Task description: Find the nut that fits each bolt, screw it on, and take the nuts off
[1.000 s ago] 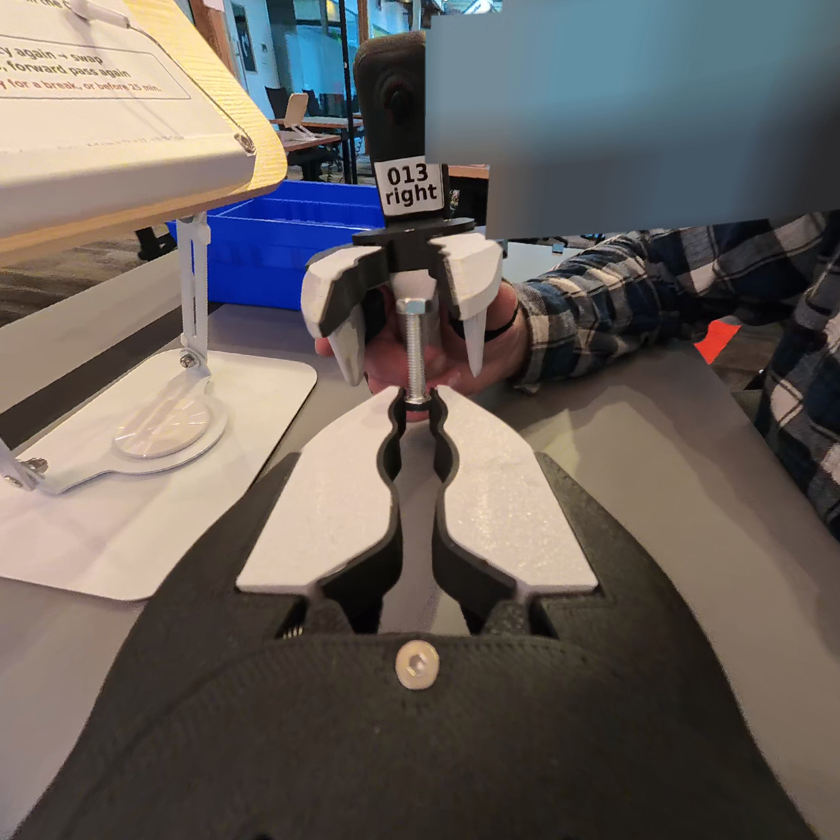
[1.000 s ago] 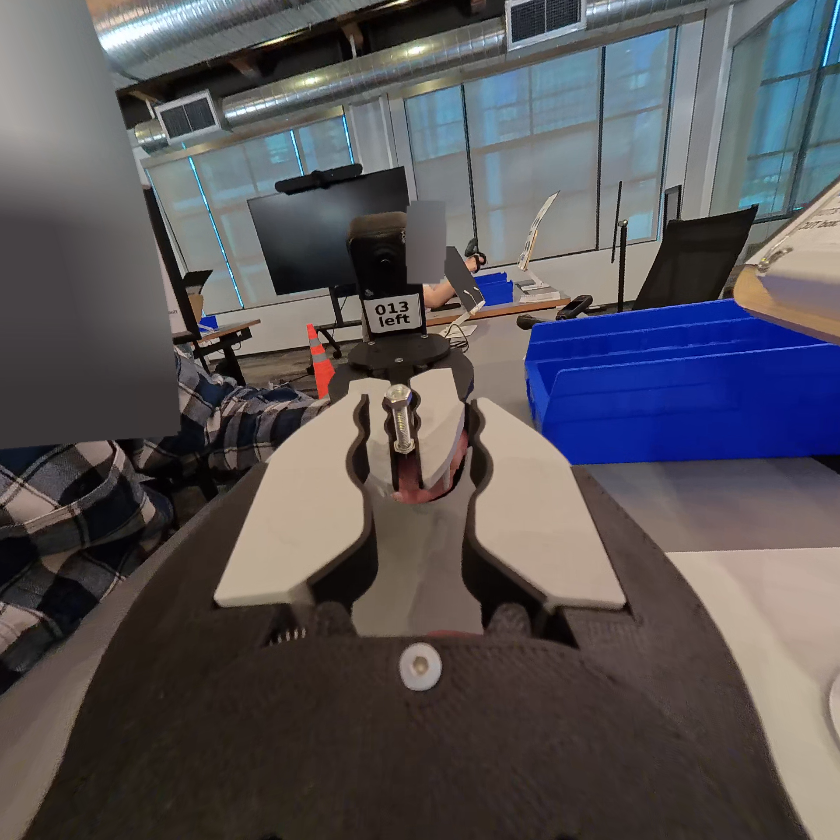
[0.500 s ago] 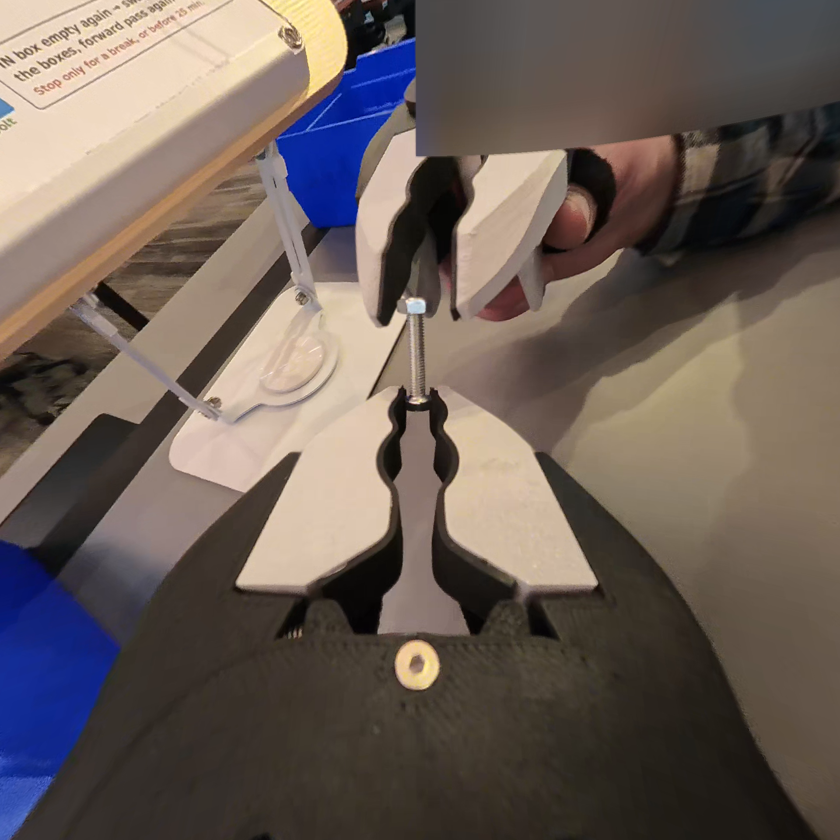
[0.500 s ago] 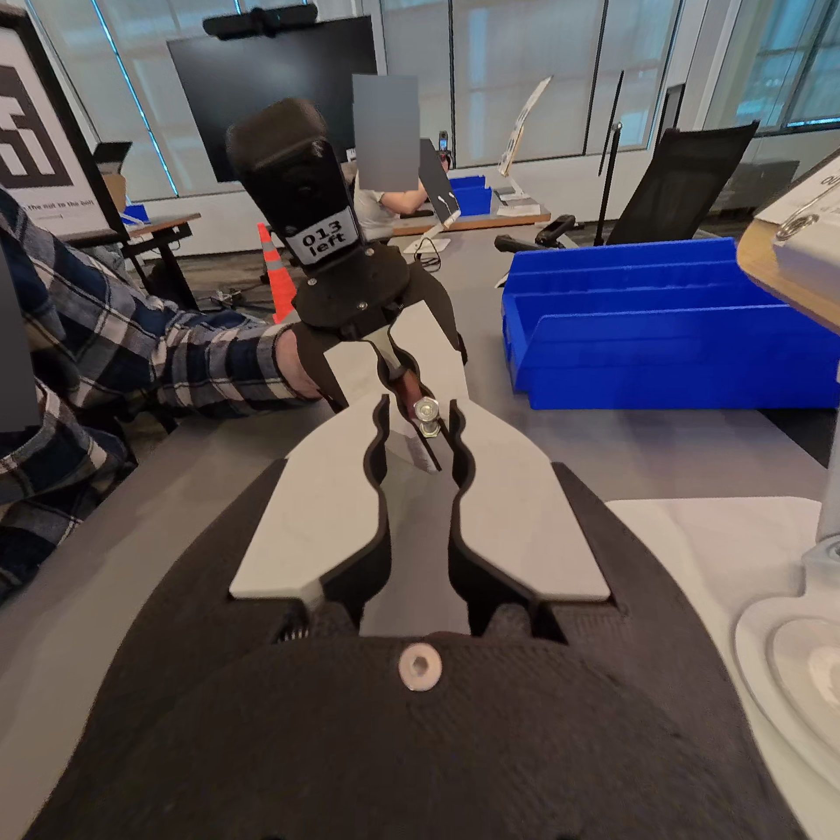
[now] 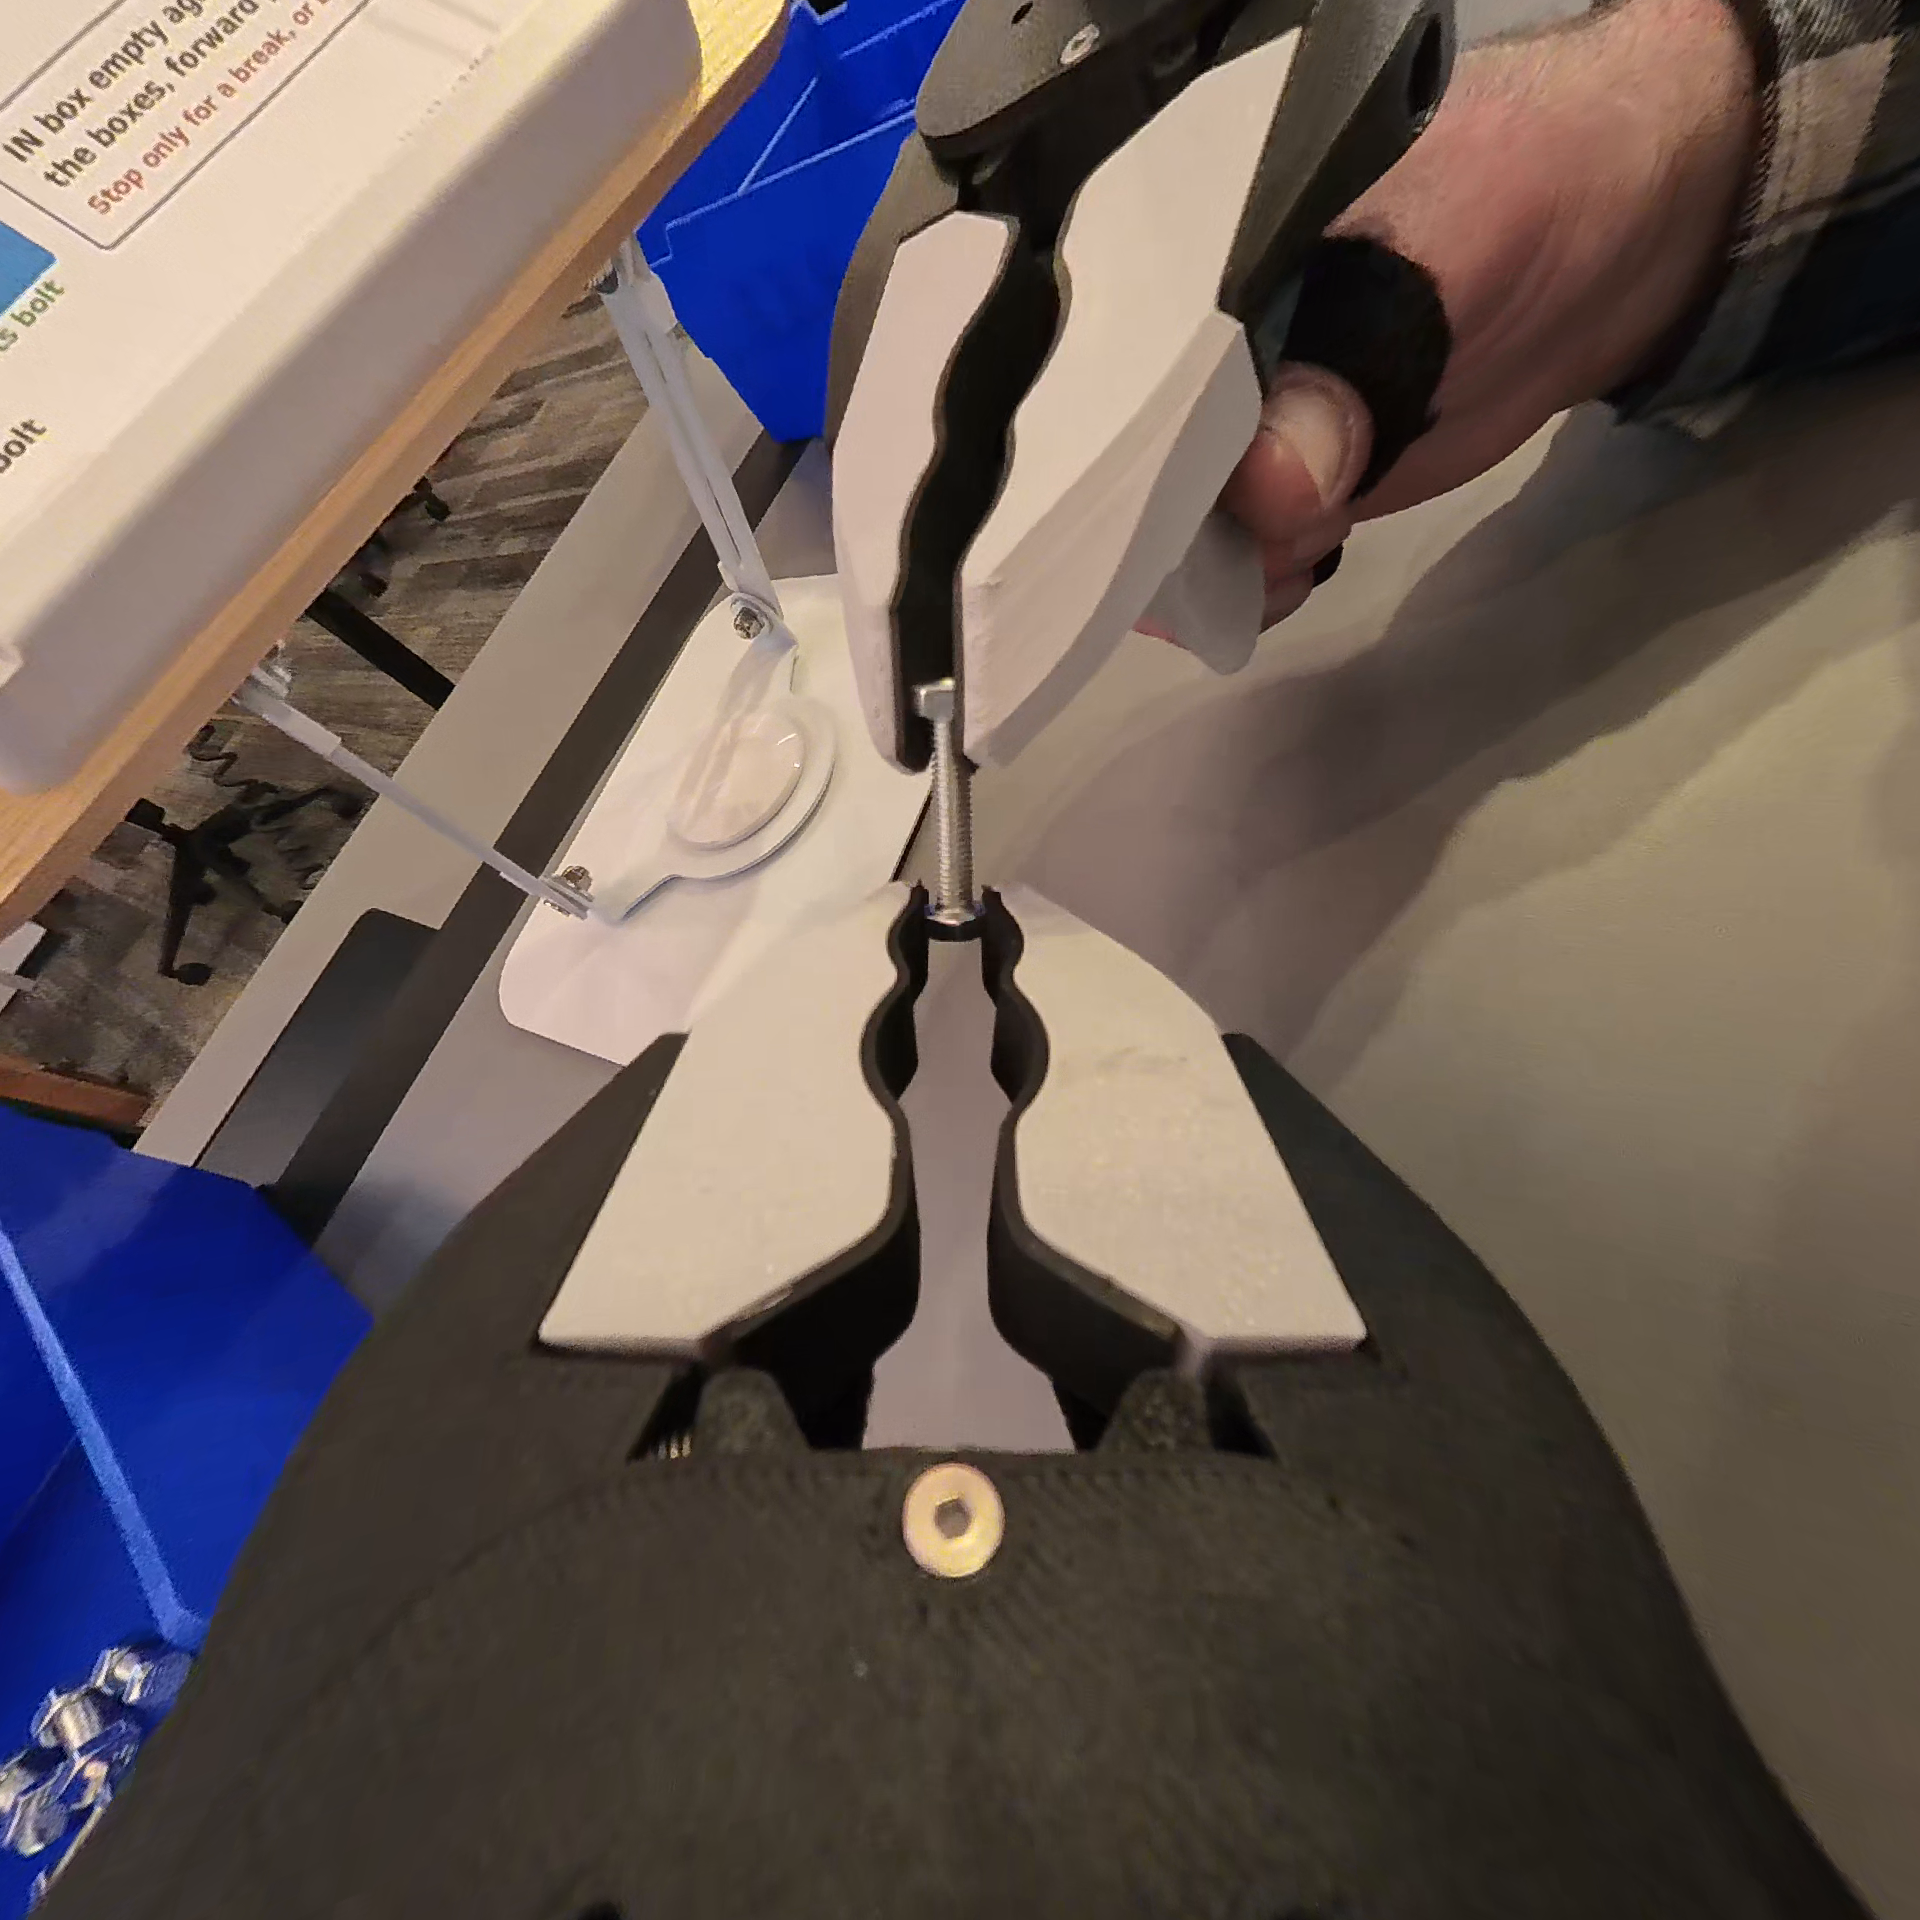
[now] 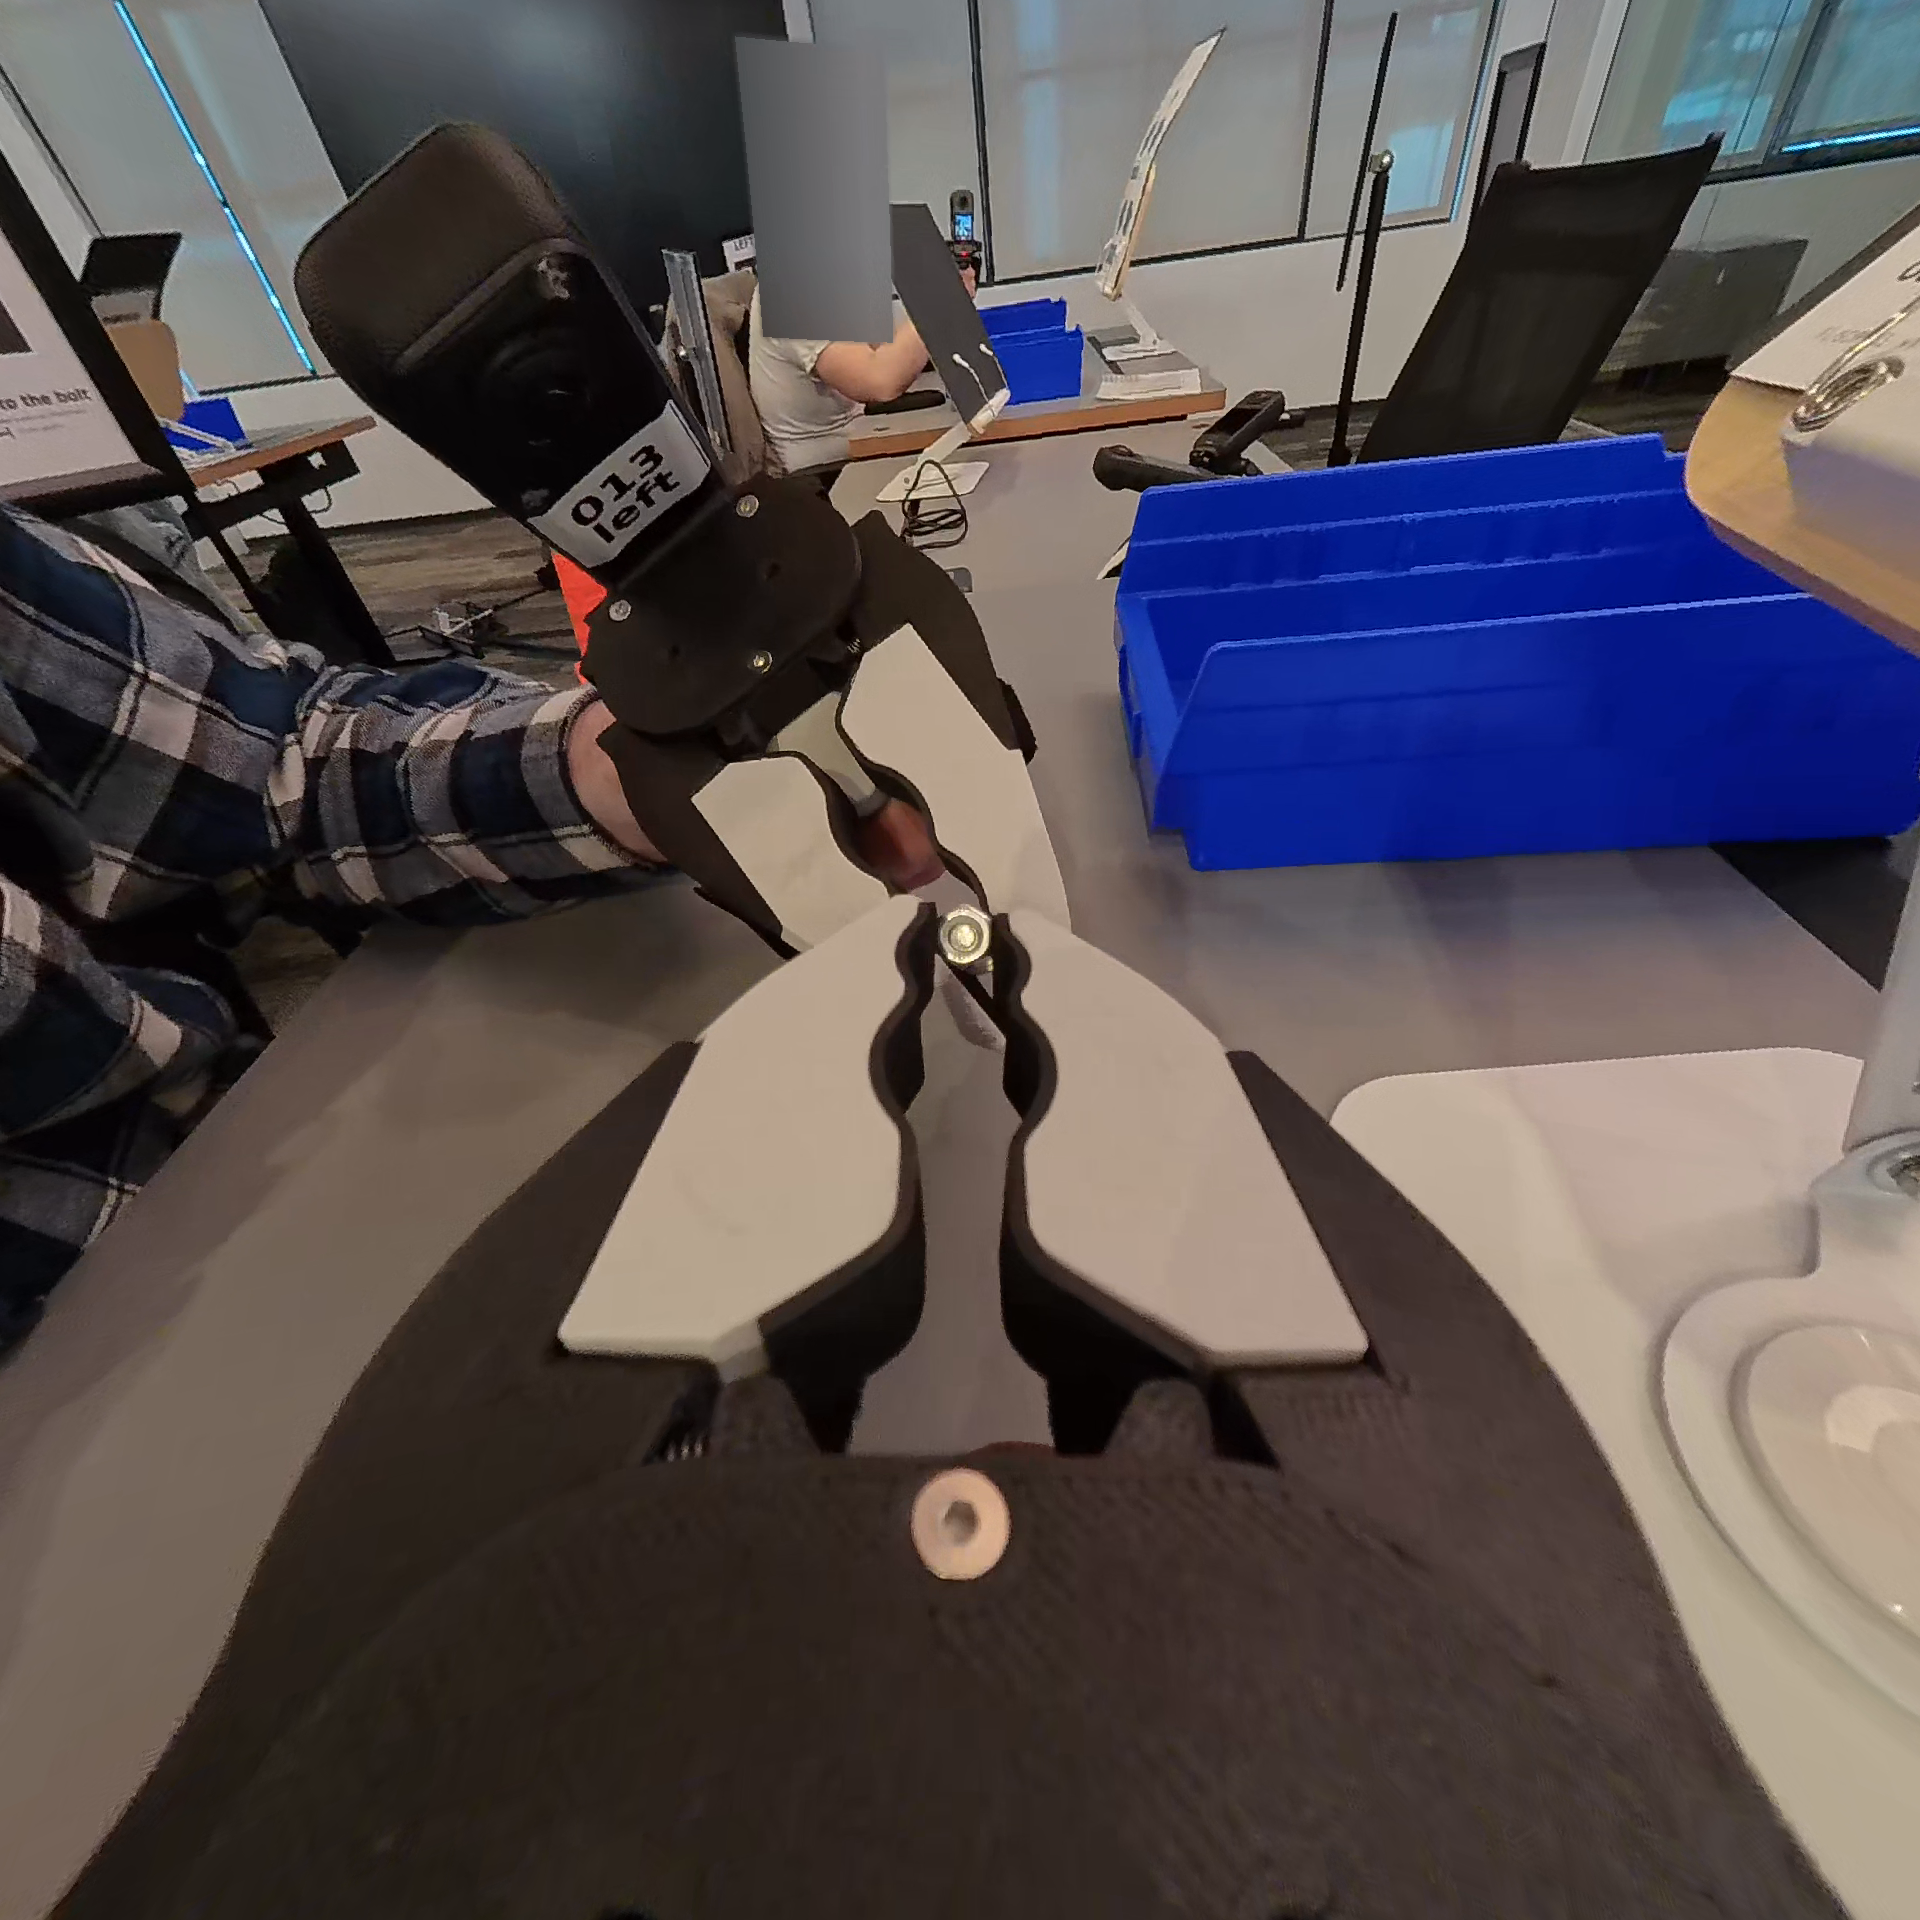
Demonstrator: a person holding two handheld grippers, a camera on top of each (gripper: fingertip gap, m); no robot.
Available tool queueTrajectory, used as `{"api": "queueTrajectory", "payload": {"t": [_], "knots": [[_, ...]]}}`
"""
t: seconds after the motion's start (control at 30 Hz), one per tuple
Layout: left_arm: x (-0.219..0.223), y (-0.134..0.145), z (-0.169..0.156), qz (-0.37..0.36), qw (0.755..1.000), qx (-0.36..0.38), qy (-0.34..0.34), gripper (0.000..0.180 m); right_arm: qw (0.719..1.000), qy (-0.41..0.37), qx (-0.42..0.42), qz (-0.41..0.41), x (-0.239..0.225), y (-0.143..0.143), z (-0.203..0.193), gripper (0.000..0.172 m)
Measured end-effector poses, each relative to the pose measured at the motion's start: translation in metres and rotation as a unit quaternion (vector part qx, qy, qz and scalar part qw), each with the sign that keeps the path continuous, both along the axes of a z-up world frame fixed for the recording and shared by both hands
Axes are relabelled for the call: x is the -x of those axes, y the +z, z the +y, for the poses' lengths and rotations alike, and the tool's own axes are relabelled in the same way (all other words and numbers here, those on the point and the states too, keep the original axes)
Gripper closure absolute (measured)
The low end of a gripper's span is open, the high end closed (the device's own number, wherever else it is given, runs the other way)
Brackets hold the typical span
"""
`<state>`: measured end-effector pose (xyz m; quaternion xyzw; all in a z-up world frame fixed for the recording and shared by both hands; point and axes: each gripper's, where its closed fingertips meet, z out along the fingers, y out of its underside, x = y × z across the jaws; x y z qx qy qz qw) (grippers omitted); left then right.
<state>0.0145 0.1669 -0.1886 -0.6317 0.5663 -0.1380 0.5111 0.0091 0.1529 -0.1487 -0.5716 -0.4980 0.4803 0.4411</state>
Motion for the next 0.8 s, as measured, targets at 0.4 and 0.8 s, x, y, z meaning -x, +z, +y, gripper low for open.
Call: {"api": "queueTrajectory", "payload": {"t": [0.4,0.8], "knots": [[-0.003,0.006,-0.039,-0.074,0.97,0.186,-0.136,0.171,0.99,0.064,-0.122,-0.041,0.001,0.005,-0.026,0.161],[-0.006,0.012,-0.092,-0.126,0.884,0.328,-0.308,0.171,0.942,0.14,-0.294,-0.082,0.001,0.008,-0.07,0.161]]}}
